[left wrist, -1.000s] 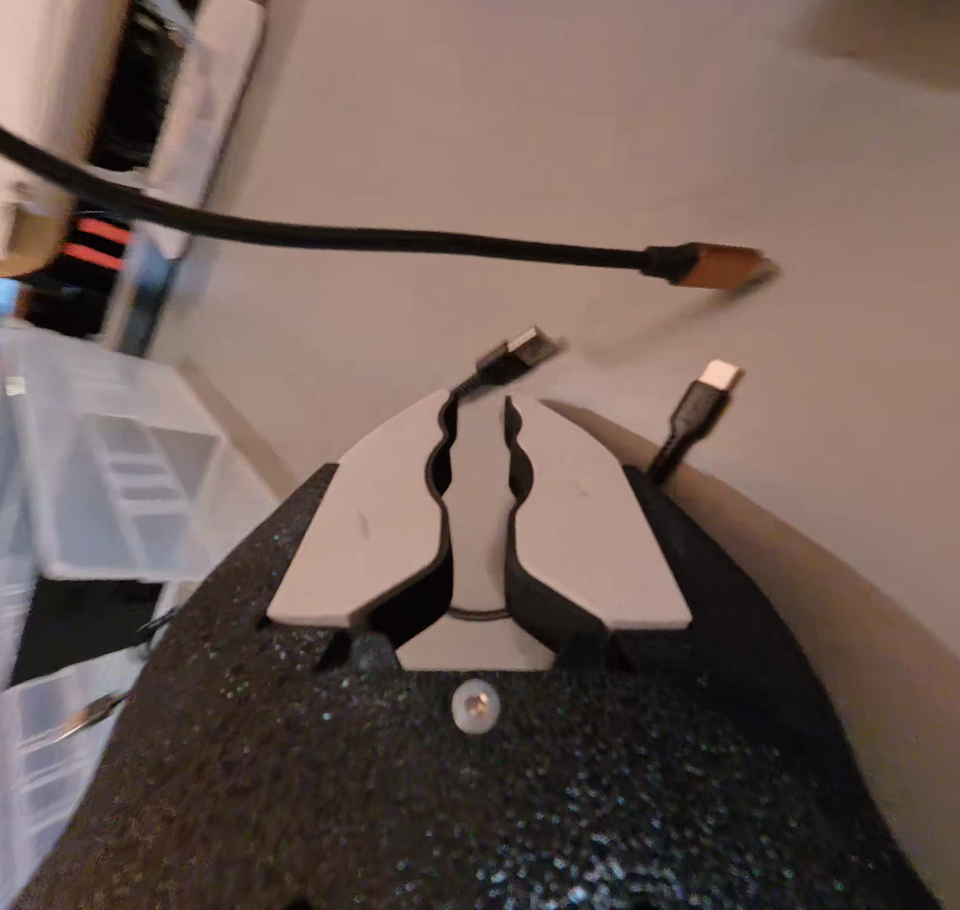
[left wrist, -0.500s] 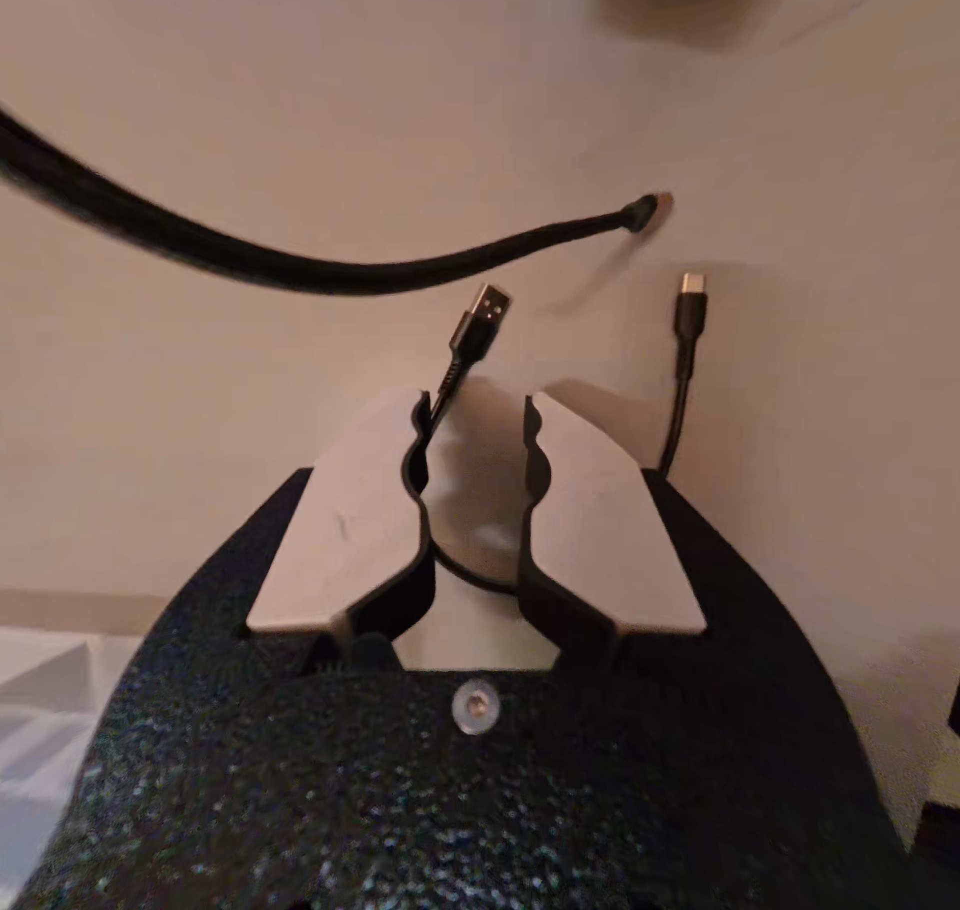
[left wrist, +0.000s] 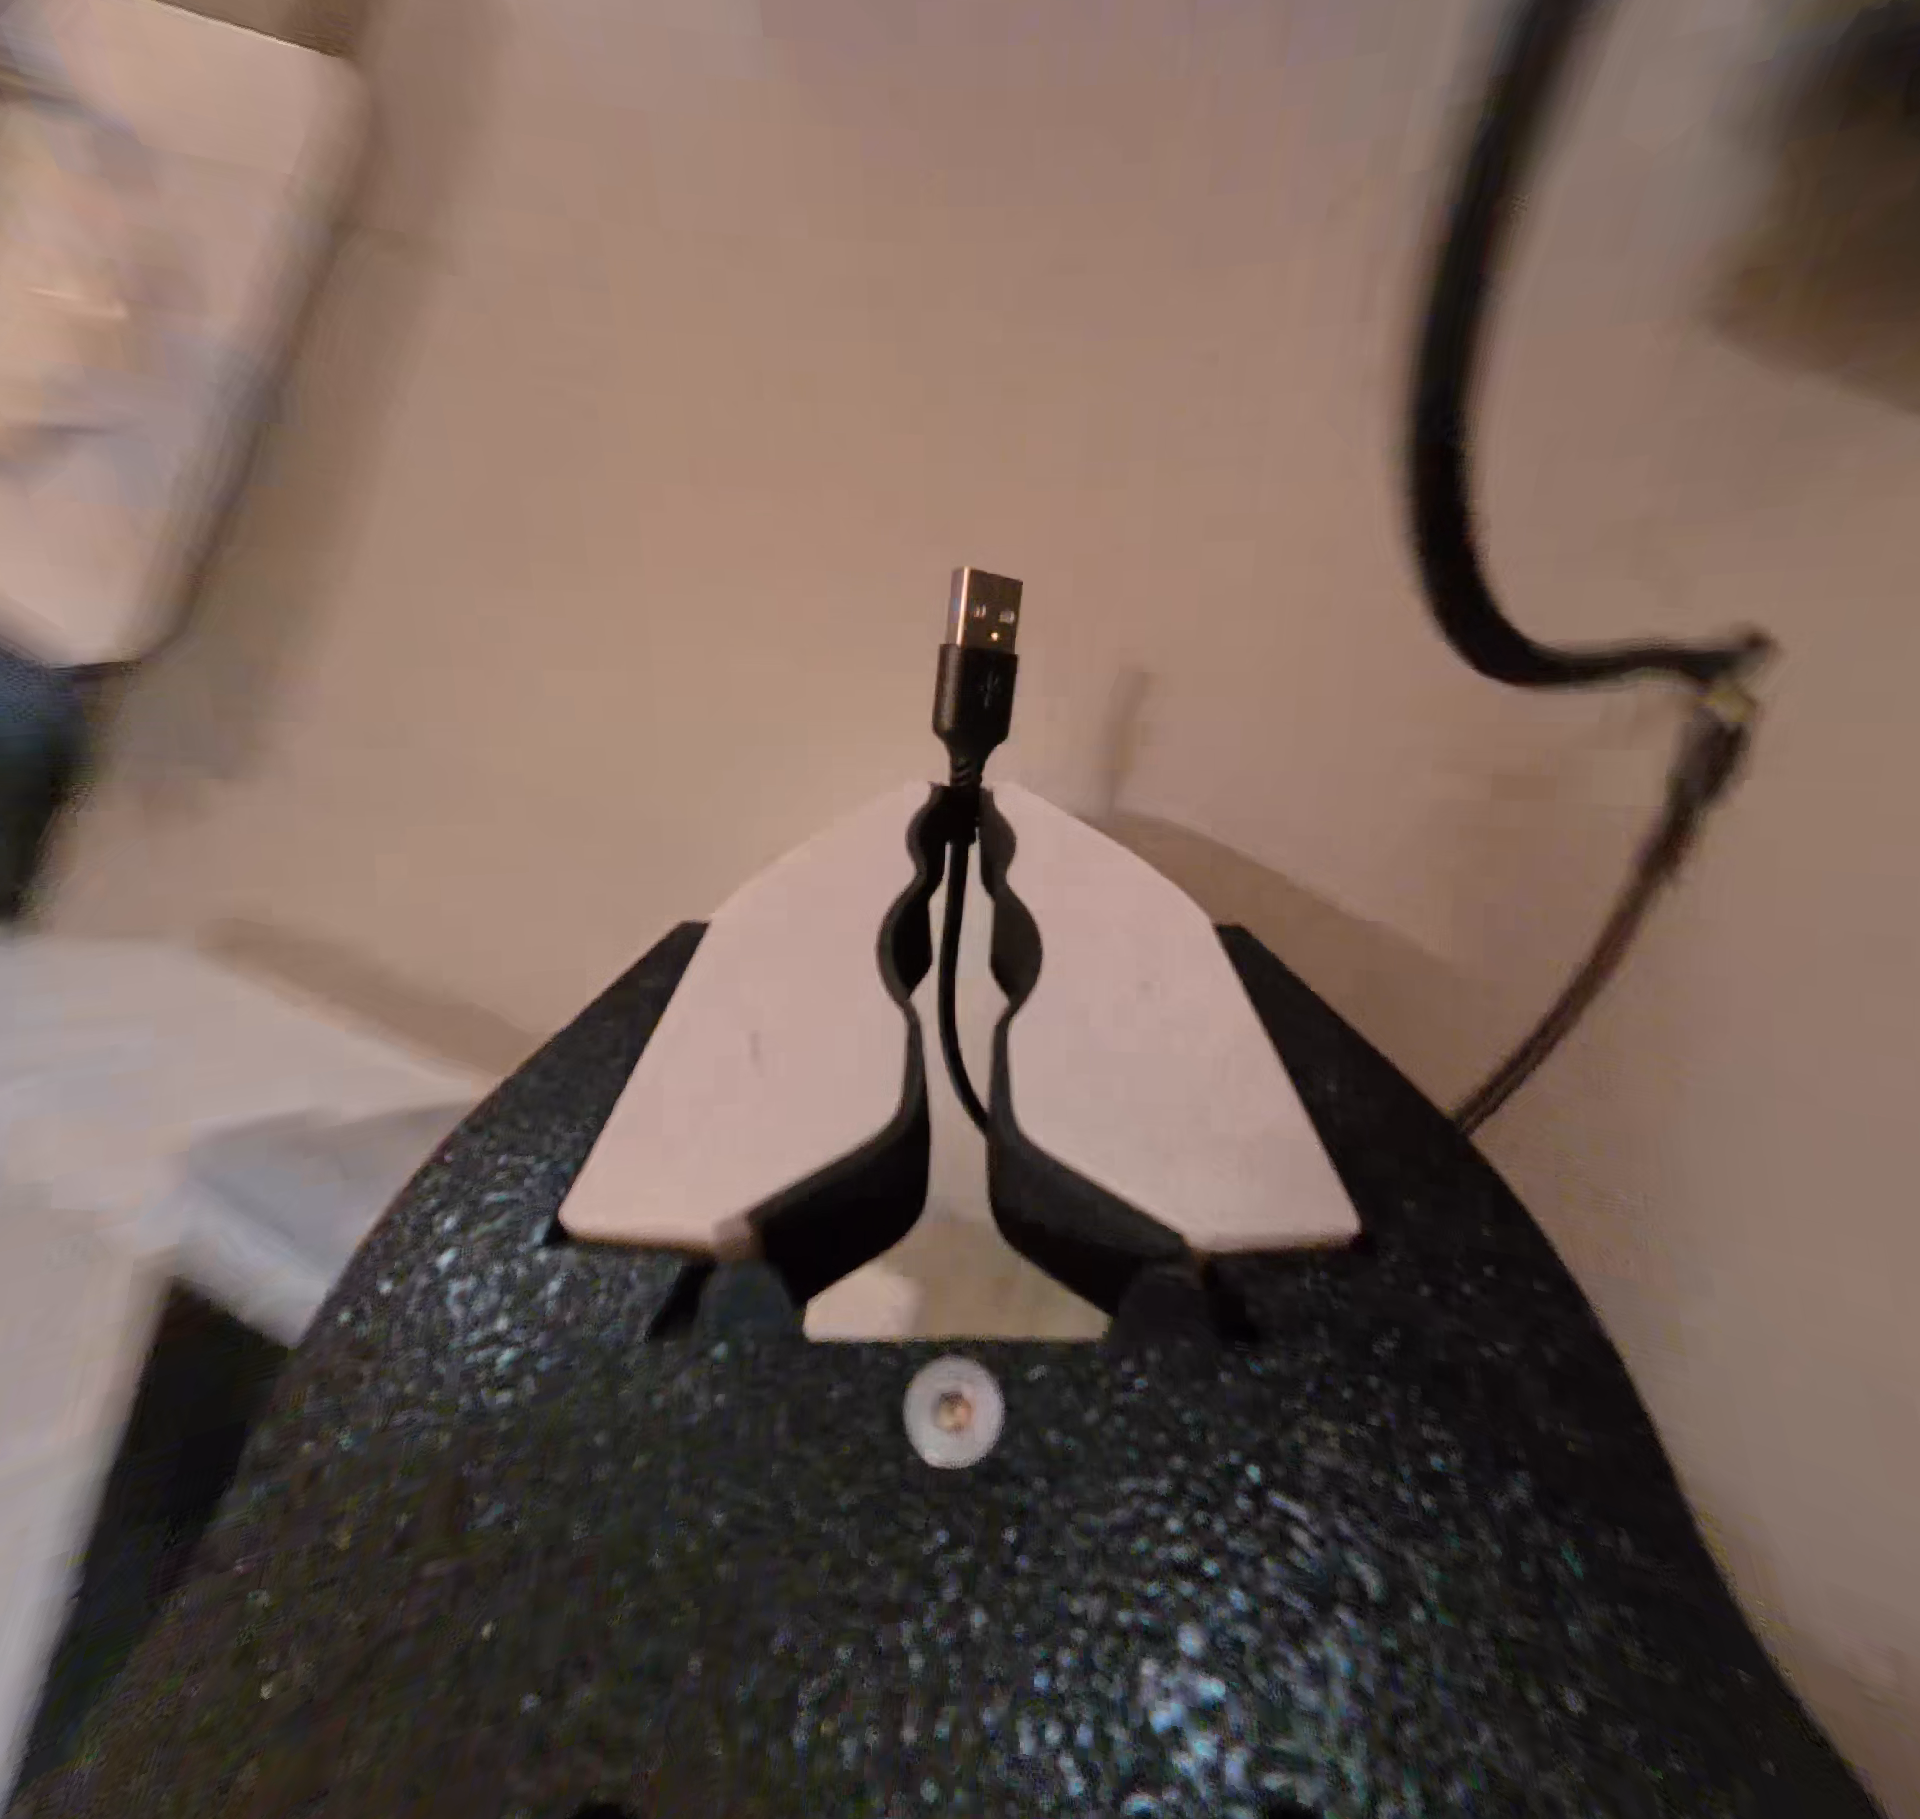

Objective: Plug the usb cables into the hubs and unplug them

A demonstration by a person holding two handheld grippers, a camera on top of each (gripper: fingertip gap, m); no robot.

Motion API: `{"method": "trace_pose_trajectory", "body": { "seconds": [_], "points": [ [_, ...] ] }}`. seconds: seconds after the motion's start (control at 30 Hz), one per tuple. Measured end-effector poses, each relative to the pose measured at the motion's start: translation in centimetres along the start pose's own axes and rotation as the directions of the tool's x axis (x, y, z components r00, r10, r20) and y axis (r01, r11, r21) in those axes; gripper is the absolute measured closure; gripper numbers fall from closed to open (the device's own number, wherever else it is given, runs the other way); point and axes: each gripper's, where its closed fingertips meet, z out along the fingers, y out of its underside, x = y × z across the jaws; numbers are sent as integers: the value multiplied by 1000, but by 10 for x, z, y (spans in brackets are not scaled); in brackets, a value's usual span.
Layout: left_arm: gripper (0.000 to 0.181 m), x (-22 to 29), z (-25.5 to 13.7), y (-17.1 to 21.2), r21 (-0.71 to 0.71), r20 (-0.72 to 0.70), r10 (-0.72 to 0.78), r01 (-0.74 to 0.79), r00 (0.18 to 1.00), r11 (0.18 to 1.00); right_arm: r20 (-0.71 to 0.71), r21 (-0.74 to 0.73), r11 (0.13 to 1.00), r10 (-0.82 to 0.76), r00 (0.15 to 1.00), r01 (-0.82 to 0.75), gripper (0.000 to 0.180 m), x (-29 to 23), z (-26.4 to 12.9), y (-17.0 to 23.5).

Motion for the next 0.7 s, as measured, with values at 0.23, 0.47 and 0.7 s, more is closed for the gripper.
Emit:
{"method": "trace_pose_trajectory", "body": {
  "seconds": [0.23,0.47,0.7],
  "points": [
    [176,-72,-94,-59,173,689,67,-254,722,951,1,4,1000,0,1000,0,119,0,0,0],
    [176,26,-42,-5,65,601,287,-404,746,913,1,10,1000,-4,1000,4,119,-1,-1,-1],
    [175,101,-5,39,-4,175,302,-306,937,952,26,1,1000,-6,1000,6,119,-4,-1,0]
  ]
}}
